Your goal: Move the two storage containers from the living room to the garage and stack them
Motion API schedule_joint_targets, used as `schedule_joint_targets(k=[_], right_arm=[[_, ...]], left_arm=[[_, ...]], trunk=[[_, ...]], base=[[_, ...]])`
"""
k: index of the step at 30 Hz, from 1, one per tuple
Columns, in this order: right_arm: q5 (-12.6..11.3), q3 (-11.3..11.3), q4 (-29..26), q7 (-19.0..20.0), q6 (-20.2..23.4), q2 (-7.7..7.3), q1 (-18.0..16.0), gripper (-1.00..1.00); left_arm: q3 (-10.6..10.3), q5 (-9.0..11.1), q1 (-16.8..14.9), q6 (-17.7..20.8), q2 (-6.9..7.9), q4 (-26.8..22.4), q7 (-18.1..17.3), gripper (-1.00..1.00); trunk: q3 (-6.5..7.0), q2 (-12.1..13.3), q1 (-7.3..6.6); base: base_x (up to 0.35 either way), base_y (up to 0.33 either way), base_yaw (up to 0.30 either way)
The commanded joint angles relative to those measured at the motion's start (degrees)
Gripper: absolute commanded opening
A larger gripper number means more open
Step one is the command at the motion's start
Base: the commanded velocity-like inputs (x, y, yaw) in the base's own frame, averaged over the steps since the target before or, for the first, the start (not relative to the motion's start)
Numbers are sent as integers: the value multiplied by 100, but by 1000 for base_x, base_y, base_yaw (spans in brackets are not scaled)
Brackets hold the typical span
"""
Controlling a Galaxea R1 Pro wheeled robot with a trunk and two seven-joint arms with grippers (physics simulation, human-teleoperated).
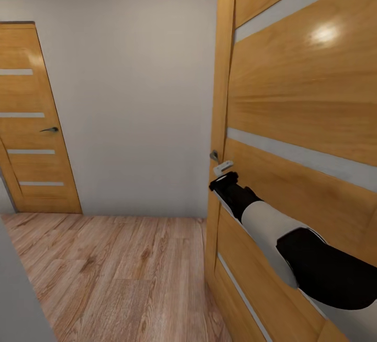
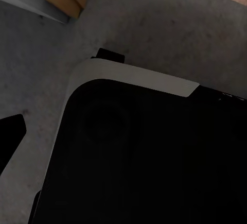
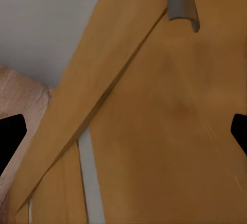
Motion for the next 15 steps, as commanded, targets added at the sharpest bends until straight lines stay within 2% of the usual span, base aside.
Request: schedule_joint_targets(k=[1,15], right_arm=[[58,12,-2,27,47,0,-3,100],[49,5,404,264,-204,0,-3,100]], left_arm=[[38,0,-2,-11,-2,-1,0,100],[38,0,-1,-12,-2,-1,0,100]], trunk=[[-6,-3,0],[-6,-3,0]], base=[[0,0,0],[0,0,0]])
